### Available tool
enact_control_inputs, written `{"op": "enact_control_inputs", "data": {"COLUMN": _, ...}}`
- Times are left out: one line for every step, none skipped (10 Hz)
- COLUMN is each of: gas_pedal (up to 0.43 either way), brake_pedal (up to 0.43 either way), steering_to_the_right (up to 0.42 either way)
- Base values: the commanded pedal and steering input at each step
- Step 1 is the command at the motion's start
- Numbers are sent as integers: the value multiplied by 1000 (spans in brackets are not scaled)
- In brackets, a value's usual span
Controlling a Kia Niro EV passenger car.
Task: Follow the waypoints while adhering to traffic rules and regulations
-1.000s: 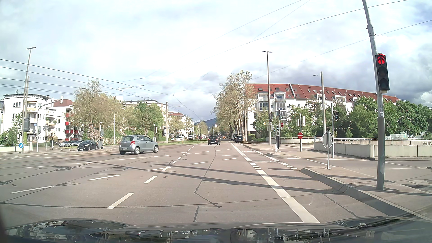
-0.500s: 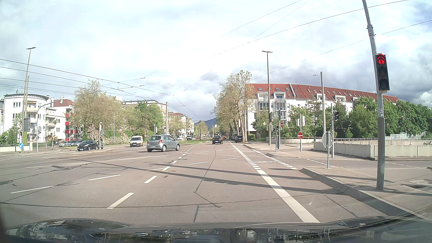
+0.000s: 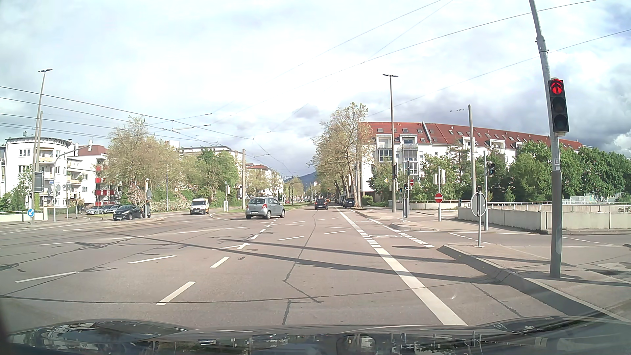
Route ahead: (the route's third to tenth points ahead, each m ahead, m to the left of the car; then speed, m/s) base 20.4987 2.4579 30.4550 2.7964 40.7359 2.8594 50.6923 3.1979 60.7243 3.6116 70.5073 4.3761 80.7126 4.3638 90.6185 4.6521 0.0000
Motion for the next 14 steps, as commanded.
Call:
{"op": "enact_control_inputs", "data": {"gas_pedal": 0, "brake_pedal": 159, "steering_to_the_right": -15}}
{"op": "enact_control_inputs", "data": {"gas_pedal": 0, "brake_pedal": 159, "steering_to_the_right": -15}}
{"op": "enact_control_inputs", "data": {"gas_pedal": 0, "brake_pedal": 159, "steering_to_the_right": -15}}
{"op": "enact_control_inputs", "data": {"gas_pedal": 0, "brake_pedal": 159, "steering_to_the_right": -15}}
{"op": "enact_control_inputs", "data": {"gas_pedal": 0, "brake_pedal": 152, "steering_to_the_right": -15}}
{"op": "enact_control_inputs", "data": {"gas_pedal": 0, "brake_pedal": 159, "steering_to_the_right": -15}}
{"op": "enact_control_inputs", "data": {"gas_pedal": 0, "brake_pedal": 159, "steering_to_the_right": -15}}
{"op": "enact_control_inputs", "data": {"gas_pedal": 0, "brake_pedal": 159, "steering_to_the_right": -15}}
{"op": "enact_control_inputs", "data": {"gas_pedal": 0, "brake_pedal": 159, "steering_to_the_right": -15}}
{"op": "enact_control_inputs", "data": {"gas_pedal": 0, "brake_pedal": 159, "steering_to_the_right": -15}}
{"op": "enact_control_inputs", "data": {"gas_pedal": 0, "brake_pedal": 152, "steering_to_the_right": -15}}
{"op": "enact_control_inputs", "data": {"gas_pedal": 0, "brake_pedal": 159, "steering_to_the_right": -15}}
{"op": "enact_control_inputs", "data": {"gas_pedal": 0, "brake_pedal": 159, "steering_to_the_right": -15}}
{"op": "enact_control_inputs", "data": {"gas_pedal": 0, "brake_pedal": 159, "steering_to_the_right": -15}}
